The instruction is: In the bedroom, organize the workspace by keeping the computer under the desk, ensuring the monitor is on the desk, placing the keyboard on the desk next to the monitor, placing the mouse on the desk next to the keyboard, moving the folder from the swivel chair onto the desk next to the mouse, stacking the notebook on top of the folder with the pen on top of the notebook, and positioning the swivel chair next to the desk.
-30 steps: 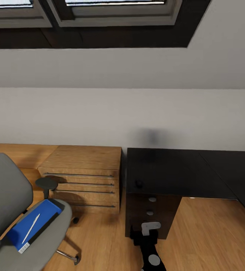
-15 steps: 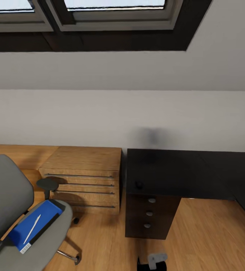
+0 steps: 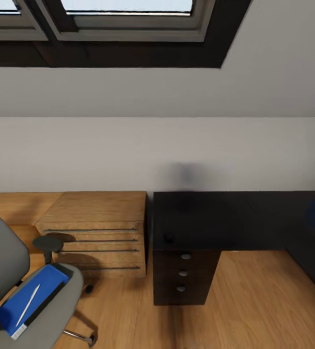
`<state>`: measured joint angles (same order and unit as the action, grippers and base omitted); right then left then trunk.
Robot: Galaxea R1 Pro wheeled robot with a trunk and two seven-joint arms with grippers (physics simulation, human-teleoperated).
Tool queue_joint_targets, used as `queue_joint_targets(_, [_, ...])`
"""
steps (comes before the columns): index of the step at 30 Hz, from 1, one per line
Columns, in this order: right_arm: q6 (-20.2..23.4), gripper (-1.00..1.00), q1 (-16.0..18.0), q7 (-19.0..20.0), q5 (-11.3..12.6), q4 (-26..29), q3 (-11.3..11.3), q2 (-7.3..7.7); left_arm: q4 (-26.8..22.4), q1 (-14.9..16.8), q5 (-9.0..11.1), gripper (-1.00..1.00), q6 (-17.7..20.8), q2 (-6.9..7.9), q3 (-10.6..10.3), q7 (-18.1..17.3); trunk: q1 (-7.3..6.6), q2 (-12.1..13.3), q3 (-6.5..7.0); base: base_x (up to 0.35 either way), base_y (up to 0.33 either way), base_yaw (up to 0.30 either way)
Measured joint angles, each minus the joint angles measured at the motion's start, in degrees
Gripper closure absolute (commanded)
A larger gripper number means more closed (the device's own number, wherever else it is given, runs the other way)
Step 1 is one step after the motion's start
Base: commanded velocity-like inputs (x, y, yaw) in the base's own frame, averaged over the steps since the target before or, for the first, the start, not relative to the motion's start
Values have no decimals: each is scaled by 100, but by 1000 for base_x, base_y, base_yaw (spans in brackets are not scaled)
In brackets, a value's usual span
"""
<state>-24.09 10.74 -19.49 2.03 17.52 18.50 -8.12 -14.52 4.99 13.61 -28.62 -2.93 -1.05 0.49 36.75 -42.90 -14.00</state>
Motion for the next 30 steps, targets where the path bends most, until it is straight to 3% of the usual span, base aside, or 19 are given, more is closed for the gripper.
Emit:
queue_joint_targets(12, [-187, -100, 8, 27, 40, -335, -76, 251, 0, 0, -1, -100, -20, 3, -1, -1, 0, 0, -8, 0, 0, -285])
queue_joint_targets(24, [-269, -100, 10, 28, 75, -369, -73, 257, 0, 0, 1, -100, -25, -5, -2, -5, 0, 0, -10, 0, 0, -256])
queue_joint_targets(28, [-963, -100, 10, 16, 82, -393, -52, 240, 0, 0, 9, -100, -29, -6, 5, -9, 0, 0, -7, 0, 0, -135])
queue_joint_targets(30, [-1035, -100, 10, 16, 83, -397, -53, 240, 0, 0, 9, -100, -29, -6, 4, -9, 0, 0, 0, 0, 0, -239])
